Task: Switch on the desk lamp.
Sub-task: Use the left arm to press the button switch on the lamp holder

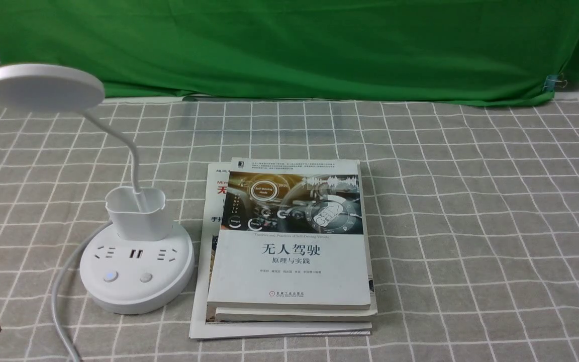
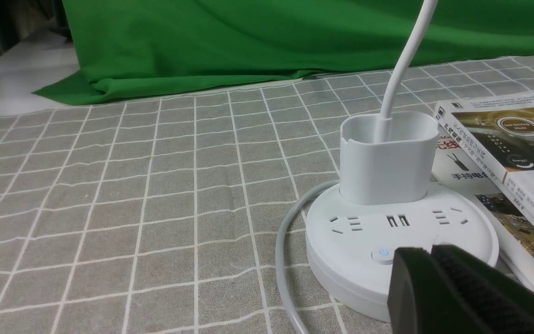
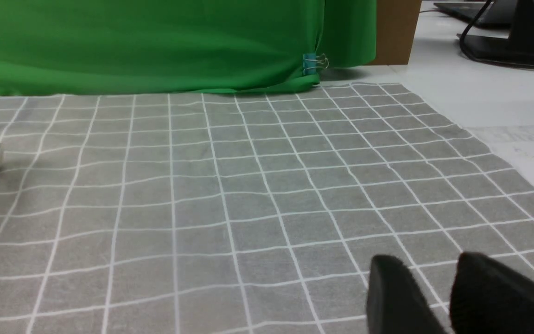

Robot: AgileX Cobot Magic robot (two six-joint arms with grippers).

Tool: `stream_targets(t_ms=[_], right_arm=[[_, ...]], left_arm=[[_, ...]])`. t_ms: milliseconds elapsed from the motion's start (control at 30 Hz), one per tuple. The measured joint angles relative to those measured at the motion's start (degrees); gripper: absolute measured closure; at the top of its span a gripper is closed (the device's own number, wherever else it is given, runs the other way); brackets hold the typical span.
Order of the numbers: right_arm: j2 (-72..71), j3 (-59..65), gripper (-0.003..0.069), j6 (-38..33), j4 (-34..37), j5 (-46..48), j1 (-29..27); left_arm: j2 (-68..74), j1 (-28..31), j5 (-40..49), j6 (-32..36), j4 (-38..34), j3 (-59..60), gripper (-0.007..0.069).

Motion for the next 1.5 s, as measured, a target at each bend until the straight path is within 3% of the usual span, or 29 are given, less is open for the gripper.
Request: stream_targets(t_ms=[433, 767, 1067, 1233, 1500], right_arm=[[0.0, 0.0, 0.0414, 0.0, 0.0, 0.0, 0.0], [0.0, 0.0, 0.0414, 0.0, 0.0, 0.0, 0.0], [0.0, 0.0, 0.0414, 0.0, 0.0, 0.0, 0.0], [0.0, 0.0, 0.0414, 0.0, 0.0, 0.0, 0.0], [0.0, 0.0, 0.0414, 0.0, 0.0, 0.0, 0.0]], left_arm=[[0.0, 0.0, -1.4, 0.0, 0.4, 0.0, 0.0606], [0.0, 0.0, -17.3, 0.0, 0.5, 0.0, 0.0606], [0.0, 0.0, -18.2, -0.2, 0.4, 0.0, 0.0606], [0.0, 0.0, -26.0, -3.2, -1.8, -0.3, 0.0606], [5.4, 0.0, -7.1, -4.4, -2.1, -15.8, 0.0606]])
